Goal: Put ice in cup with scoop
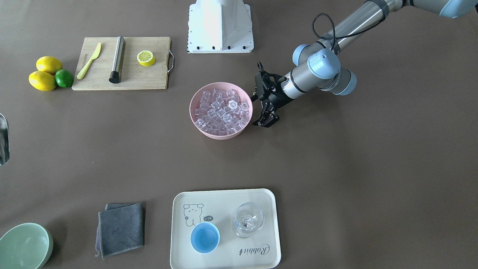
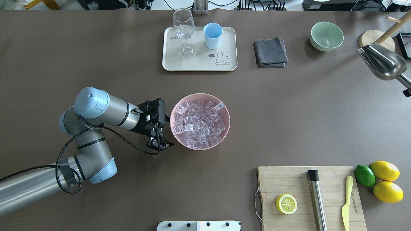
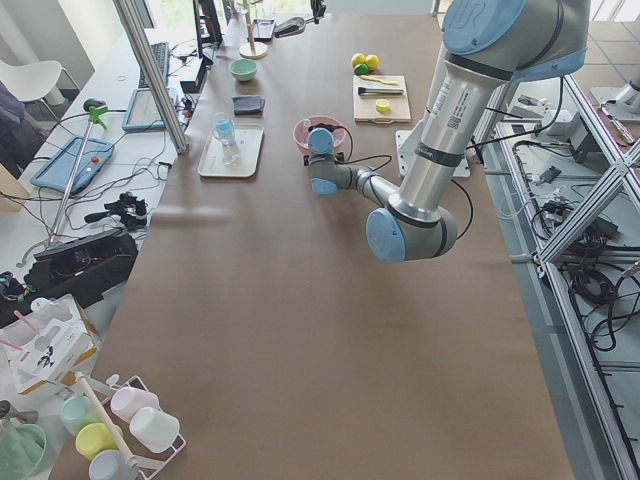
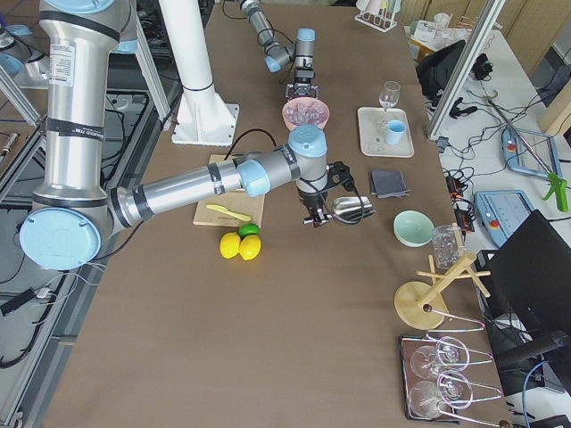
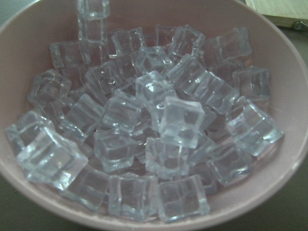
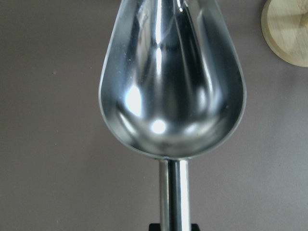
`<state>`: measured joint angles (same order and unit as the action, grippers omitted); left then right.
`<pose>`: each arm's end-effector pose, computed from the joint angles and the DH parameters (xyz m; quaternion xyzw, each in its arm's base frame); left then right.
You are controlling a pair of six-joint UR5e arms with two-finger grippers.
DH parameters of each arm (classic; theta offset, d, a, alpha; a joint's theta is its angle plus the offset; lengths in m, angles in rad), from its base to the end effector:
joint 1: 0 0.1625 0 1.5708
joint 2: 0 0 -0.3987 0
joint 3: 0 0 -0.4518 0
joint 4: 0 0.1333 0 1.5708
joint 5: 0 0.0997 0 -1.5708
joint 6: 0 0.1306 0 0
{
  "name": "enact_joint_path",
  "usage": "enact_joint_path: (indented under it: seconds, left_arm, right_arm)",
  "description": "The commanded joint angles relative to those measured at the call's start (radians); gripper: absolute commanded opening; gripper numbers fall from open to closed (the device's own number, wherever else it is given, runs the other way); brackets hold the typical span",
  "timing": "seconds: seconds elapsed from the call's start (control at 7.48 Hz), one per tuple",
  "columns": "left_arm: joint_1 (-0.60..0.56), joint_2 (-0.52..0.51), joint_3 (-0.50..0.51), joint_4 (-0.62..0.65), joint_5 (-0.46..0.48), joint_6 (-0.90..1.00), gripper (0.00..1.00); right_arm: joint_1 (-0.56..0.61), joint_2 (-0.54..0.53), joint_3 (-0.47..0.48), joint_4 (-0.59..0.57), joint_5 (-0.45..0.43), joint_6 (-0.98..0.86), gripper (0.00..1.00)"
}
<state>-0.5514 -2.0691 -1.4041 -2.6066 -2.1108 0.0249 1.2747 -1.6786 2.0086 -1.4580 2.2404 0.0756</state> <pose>0.6021 -0.4480 0.2906 0.4364 0.4721 0.5187 0.5636 -0.1013 -0.5112 0.4623 0.1446 -0.3534 -0.1731 0.9079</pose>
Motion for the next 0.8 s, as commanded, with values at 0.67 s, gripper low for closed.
enact_joint_path:
  seconds: [0.67]
  left_arm:
    - [0.016,-0.003,-0.001,-0.02,0.037,0.003,0.98]
  right_arm:
    - [-0.48,0.405,0.216,-0.446,-0.198,-0.063,0.0]
